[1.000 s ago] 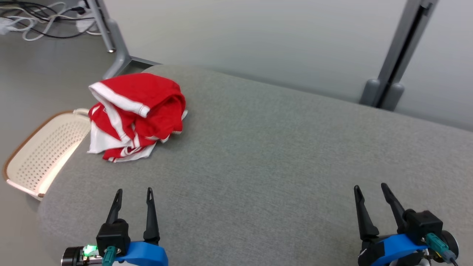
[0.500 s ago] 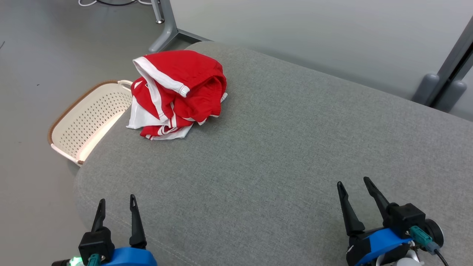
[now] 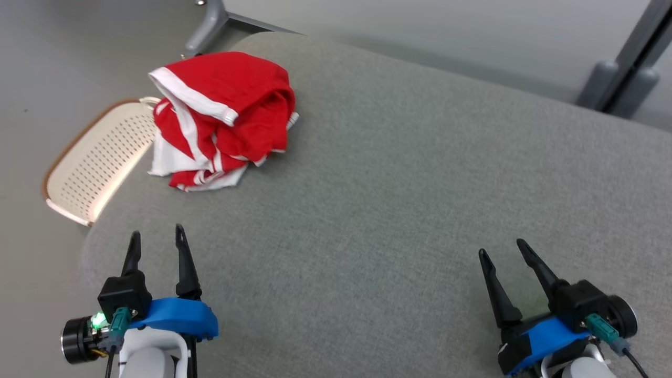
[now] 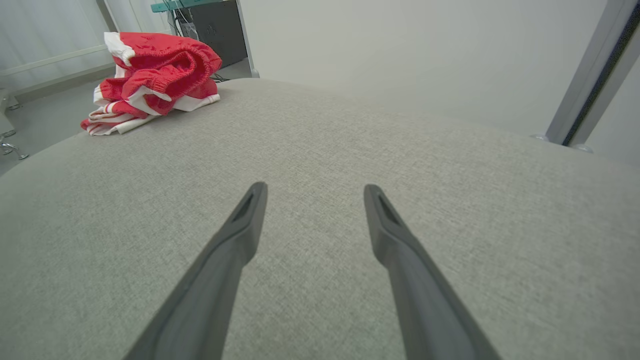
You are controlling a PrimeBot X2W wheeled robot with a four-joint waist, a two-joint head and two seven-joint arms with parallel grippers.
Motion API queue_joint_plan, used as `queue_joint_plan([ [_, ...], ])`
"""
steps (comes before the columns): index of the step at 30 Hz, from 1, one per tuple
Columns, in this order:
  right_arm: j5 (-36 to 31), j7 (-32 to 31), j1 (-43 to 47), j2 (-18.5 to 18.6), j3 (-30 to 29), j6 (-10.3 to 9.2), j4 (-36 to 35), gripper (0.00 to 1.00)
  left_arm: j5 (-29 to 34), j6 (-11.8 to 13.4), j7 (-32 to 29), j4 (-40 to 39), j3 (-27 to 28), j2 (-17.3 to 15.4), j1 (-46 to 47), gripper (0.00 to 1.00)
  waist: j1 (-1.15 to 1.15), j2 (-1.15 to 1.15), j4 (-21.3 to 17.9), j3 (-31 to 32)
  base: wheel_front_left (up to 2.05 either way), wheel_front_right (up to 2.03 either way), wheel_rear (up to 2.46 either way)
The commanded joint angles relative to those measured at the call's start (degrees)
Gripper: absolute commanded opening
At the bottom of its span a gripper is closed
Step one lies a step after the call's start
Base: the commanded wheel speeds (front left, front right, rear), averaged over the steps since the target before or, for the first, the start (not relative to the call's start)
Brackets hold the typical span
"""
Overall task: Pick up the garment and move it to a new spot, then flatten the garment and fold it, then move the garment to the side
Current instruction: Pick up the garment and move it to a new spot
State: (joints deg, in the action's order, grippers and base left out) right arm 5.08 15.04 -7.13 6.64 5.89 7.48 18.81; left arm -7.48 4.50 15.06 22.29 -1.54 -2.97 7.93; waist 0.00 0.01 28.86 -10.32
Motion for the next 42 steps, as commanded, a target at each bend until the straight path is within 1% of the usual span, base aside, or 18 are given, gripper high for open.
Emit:
queue_joint_plan([
  [1,-0.12,0.20,-1.59,1.48,0.75,0.02,-0.85,1.00,0.46,-0.39,0.17,0.89,0.79,0.12,3.36,1.00,0.00,-0.01,-1.23,-1.53,0.00,0.00,0.00],
  [6,0.97,0.20,-3.47,4.60,3.30,0.02,-2.84,1.00,1.22,-1.07,0.17,4.65,3.23,-0.27,11.93,1.00,0.00,-0.01,-4.73,-5.93,0.00,0.00,0.00],
  [8,1.42,0.20,-4.31,5.77,4.15,0.02,-3.75,1.00,1.63,-1.35,0.19,5.95,4.24,-1.09,15.09,1.00,0.00,-0.01,-6.19,-7.88,0.00,0.00,0.00],
  [13,2.68,0.20,-6.52,8.38,5.37,0.02,-5.61,1.00,2.55,-0.33,0.17,10.37,6.34,-2.48,23.24,1.00,0.00,-0.01,-9.43,-12.59,0.00,0.00,0.00],
  [17,3.38,0.10,-7.75,10.21,5.89,0.01,-6.19,1.00,3.55,1.24,0.17,14.01,7.65,-3.81,28.27,1.00,0.00,-0.01,-11.67,-15.68,0.00,0.00,0.00],
  [18,3.38,0.10,-7.75,10.21,5.89,0.01,-6.19,1.00,3.55,1.24,0.17,14.01,7.65,-3.81,28.27,1.00,0.00,-0.01,-11.67,-15.68,0.00,0.00,0.00],
  [27,4.55,-0.02,-8.78,12.04,5.33,-0.04,-6.37,1.00,3.39,7.02,0.17,23.57,11.07,-5.91,35.72,1.00,0.00,-0.01,-14.77,-19.43,0.00,0.00,0.00],
  [31,5.00,-0.14,-8.84,12.13,5.03,-0.04,-6.30,1.00,2.82,7.38,0.17,26.52,11.75,-7.04,37.84,1.00,0.00,-0.01,-15.45,-20.11,0.00,0.00,0.00],
  [32,5.08,-0.14,-8.88,12.12,5.05,-0.04,-6.30,1.00,2.55,6.93,0.17,27.24,11.86,-7.17,38.24,0.65,0.00,-0.01,-15.56,-20.17,0.00,0.00,0.00],
  [33,5.18,-0.13,-8.92,12.03,4.96,-0.04,-6.21,1.00,2.41,6.75,0.17,27.93,12.01,-7.27,38.60,0.00,0.00,-0.01,-15.69,-20.21,0.00,0.00,0.00],
  [36,5.20,-0.14,-9.21,11.66,5.10,-0.04,-5.94,1.00,1.75,5.88,0.17,30.21,12.48,-7.71,39.64,0.00,0.00,-0.01,-16.12,-20.05,0.00,0.00,0.00],
  [39,5.20,-0.13,-9.42,11.16,5.14,-0.04,-5.65,1.00,1.52,3.99,0.17,30.41,12.44,-8.66,40.54,0.00,0.00,-0.01,-16.45,-19.50,0.00,0.00,0.00],
  [42,5.17,-0.11,-9.60,10.14,5.13,-0.03,-5.54,1.00,1.68,2.03,0.18,28.91,12.15,-9.20,41.31,0.00,0.00,-0.01,-16.90,-18.31,0.00,0.00,0.00],
])
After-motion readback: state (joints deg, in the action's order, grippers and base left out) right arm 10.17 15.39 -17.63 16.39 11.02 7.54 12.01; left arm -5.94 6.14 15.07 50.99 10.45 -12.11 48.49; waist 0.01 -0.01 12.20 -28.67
